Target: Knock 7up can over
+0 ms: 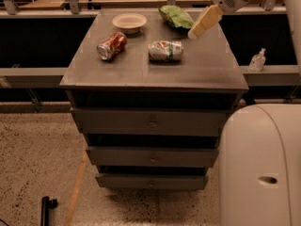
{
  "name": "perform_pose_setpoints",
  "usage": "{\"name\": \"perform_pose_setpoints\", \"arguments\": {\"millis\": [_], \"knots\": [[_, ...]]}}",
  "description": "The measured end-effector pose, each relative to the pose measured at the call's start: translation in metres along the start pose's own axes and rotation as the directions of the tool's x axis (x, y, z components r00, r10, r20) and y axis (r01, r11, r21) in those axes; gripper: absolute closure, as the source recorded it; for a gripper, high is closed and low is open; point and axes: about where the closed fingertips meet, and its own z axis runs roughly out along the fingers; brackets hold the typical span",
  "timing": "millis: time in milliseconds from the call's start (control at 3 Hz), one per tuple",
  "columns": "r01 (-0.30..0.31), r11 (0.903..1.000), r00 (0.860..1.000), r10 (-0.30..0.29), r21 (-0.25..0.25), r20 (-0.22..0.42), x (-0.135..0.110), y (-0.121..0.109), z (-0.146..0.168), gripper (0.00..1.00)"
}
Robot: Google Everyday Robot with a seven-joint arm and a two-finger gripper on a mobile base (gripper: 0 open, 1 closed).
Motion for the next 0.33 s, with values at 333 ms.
{"name": "perform_pose_setpoints", "arguments": {"millis": [333], "knots": [[-0.011,0.9996,1.000,0.010,0.026,0.008,0.0050,-0.0072,-0.0042,0.00]]}}
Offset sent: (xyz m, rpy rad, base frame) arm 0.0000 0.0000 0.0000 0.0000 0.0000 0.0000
